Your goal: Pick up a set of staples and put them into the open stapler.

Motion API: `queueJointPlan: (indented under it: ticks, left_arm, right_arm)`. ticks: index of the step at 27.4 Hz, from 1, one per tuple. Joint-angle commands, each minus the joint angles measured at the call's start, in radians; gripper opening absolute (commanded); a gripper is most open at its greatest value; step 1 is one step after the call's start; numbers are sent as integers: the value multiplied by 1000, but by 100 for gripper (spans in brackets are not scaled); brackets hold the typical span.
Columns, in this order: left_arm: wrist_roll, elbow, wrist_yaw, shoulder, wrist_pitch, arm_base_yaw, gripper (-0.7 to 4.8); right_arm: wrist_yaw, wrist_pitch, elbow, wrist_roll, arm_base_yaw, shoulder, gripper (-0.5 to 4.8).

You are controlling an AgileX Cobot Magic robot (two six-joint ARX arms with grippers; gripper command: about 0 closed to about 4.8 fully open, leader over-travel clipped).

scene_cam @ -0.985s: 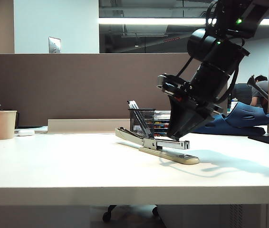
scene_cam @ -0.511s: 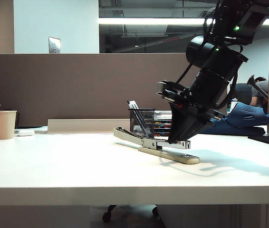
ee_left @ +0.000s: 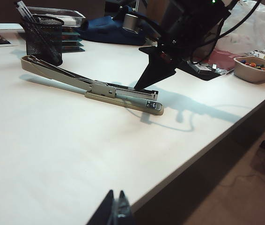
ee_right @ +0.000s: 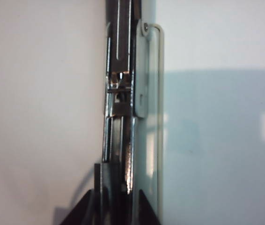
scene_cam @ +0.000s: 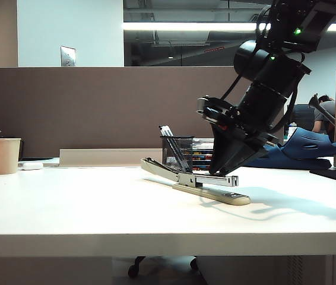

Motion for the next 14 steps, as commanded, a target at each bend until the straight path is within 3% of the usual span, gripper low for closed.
queueJointPlan:
  ticks: [1, 8, 14]
  left_arm:
    - [1, 2, 7, 0, 3, 1, -6]
    - [1, 2, 7, 0, 3, 1, -6]
    - [1, 2, 7, 0, 2, 1, -6]
  right_arm:
    - [0, 14, 4, 1, -6, -8, 103]
    - [-20, 12, 21, 1, -6, -9, 141]
    - [-8, -8, 80, 1, -8, -9, 139]
